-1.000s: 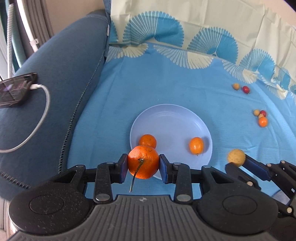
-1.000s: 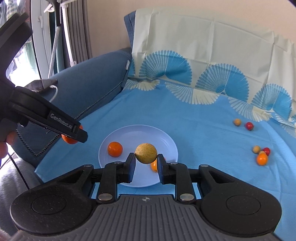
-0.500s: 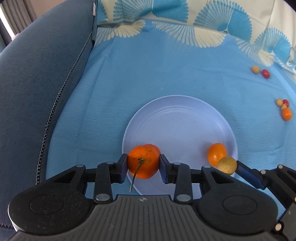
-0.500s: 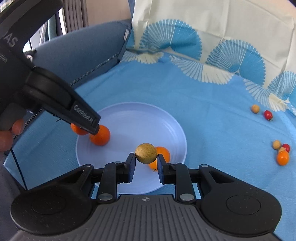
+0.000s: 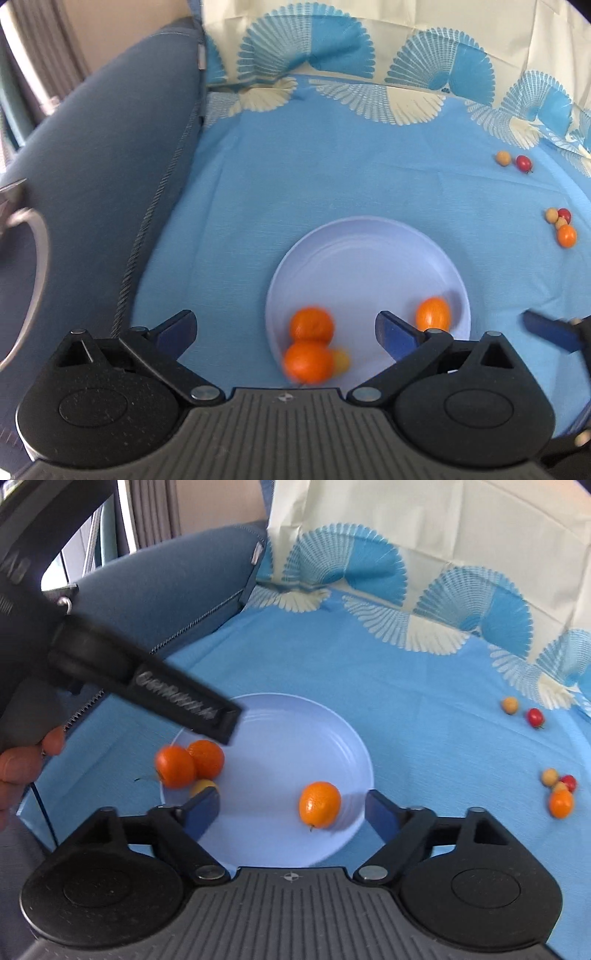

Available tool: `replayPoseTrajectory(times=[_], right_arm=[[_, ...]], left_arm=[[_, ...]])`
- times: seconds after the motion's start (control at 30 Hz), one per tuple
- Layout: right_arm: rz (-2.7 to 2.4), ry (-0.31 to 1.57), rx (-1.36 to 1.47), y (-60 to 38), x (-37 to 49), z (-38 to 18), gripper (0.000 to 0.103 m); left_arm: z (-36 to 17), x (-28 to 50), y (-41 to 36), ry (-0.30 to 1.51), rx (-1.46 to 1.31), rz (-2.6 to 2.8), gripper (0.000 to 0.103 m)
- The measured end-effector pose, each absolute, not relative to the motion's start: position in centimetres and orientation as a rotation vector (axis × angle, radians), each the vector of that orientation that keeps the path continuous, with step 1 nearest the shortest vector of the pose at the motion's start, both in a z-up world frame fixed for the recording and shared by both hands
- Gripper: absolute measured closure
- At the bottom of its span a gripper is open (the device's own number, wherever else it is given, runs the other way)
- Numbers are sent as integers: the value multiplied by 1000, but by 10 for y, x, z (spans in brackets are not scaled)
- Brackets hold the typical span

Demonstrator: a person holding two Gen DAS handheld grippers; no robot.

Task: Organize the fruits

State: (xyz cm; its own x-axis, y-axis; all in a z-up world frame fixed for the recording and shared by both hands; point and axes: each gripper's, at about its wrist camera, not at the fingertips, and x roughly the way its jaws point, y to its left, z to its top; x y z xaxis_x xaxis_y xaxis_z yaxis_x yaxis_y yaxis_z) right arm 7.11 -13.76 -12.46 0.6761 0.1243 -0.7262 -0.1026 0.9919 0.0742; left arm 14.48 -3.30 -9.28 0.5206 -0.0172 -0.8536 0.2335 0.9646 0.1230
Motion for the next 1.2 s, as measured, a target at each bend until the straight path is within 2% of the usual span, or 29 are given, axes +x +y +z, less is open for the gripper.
replayPoseTrajectory(times=[0.13, 0.47, 0.8, 1.2], right_arm=[[72, 798, 62, -141, 37, -103, 6], [16, 709, 122, -133, -48, -60, 1], [0, 605, 112, -128, -98, -31, 1], [-19, 553, 125, -129, -122, -19, 1]], left_arm=[[-80, 106, -11, 1028, 218, -111, 0], [-50, 22, 22, 1007, 134, -75, 0], [-24, -25, 19, 913, 152, -105, 0], [-8, -43, 19, 859, 156, -113, 0]])
